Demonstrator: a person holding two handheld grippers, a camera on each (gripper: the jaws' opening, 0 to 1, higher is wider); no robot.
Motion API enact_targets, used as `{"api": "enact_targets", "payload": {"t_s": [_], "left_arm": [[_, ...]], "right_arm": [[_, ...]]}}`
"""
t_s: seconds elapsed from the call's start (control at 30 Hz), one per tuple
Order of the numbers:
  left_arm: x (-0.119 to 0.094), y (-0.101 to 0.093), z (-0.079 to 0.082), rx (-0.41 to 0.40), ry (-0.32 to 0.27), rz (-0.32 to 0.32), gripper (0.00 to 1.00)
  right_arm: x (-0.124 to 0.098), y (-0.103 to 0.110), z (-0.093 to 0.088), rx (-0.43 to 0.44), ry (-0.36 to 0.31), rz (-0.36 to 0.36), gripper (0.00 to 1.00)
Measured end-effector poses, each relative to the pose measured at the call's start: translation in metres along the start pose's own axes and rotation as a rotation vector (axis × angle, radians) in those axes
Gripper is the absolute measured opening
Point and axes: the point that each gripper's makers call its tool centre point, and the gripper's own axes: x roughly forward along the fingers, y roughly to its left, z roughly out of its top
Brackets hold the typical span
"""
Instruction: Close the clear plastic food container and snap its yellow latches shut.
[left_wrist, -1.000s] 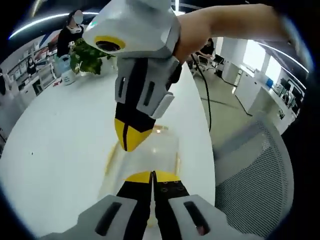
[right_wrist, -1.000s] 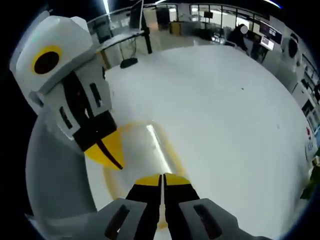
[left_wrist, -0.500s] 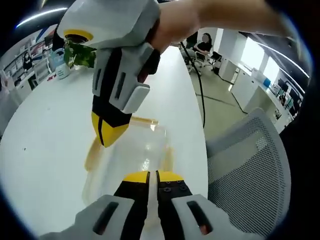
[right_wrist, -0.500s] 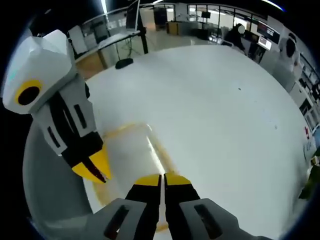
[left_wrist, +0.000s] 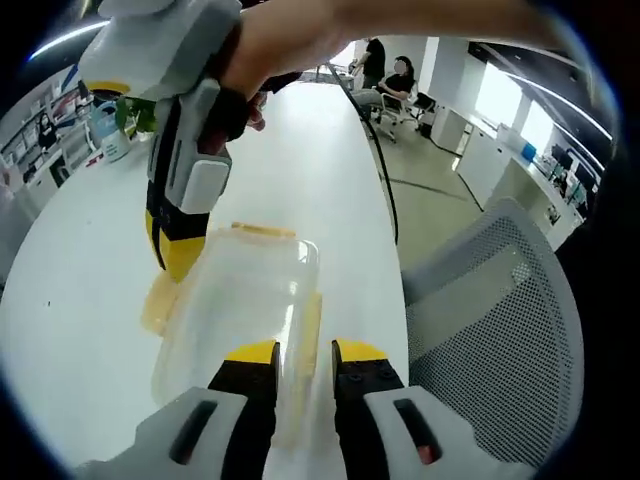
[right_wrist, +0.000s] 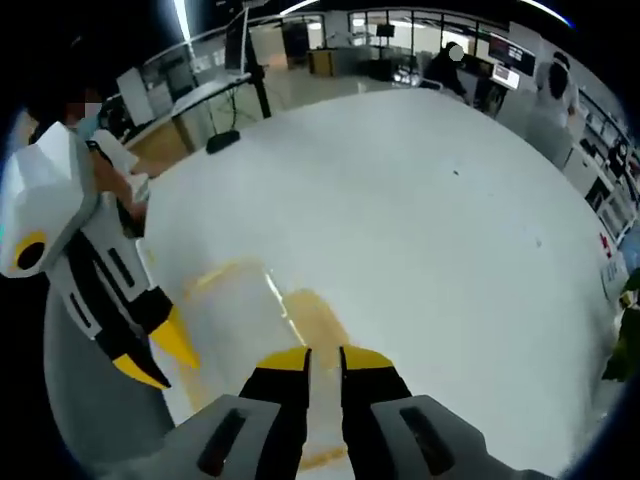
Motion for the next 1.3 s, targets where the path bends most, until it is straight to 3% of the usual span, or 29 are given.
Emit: {"api": "enact_targets", "payload": {"t_s": [0.07,0.2,0.27,0.33,0.47,0.57,0.63,0.73,0.77,0.83,1.0,1.07,1.3], "left_arm": [[0.0,0.005,0.002,0.008,0.002,0.034,0.25],[0.002,0.01,0.003,0.059,0.02,0.077,0.26],[0.001,0.016,0.004,0.176,0.046,0.131,0.26],[0.004,0.013,0.001,0.237,0.077,0.141,0.27],[0.008,0.009,0.008,0.215,0.064,0.141,0.26],[0.01,0.006,0.012,0.291,0.089,0.156,0.28],[0.014,0.001,0.009,0.297,0.112,0.155,0.32],[0.017,0.003,-0.003,0.324,0.169,0.178,0.3],[0.017,0.004,0.001,0.335,0.15,0.186,0.29],[0.018,0.005,0.003,0.279,0.144,0.197,0.29],[0.02,0.007,0.004,0.28,0.141,0.196,0.32],[0.019,0.008,0.005,0.245,0.13,0.19,0.31],[0.019,0.008,0.004,0.206,0.112,0.186,0.3]], "right_arm": [[0.002,0.008,0.002,-0.054,-0.011,0.045,0.11],[0.008,0.004,-0.001,-0.064,0.035,0.023,0.15],[0.008,0.003,0.001,-0.04,0.032,0.031,0.15],[0.008,0.003,0.003,-0.039,0.033,0.041,0.16],[0.011,0.008,0.006,-0.074,0.039,0.097,0.22],[0.014,0.008,-0.004,-0.099,0.107,0.132,0.3],[0.015,0.012,-0.006,-0.089,0.114,0.175,0.29],[0.016,0.009,-0.006,-0.068,0.12,0.198,0.28],[0.016,0.01,-0.006,-0.07,0.121,0.209,0.27],[0.016,0.013,-0.007,-0.064,0.124,0.237,0.26],[0.017,0.012,-0.008,-0.018,0.153,0.273,0.26],[0.018,0.011,-0.009,0.003,0.167,0.286,0.26],[0.019,0.013,-0.01,-0.002,0.202,0.323,0.26]]}}
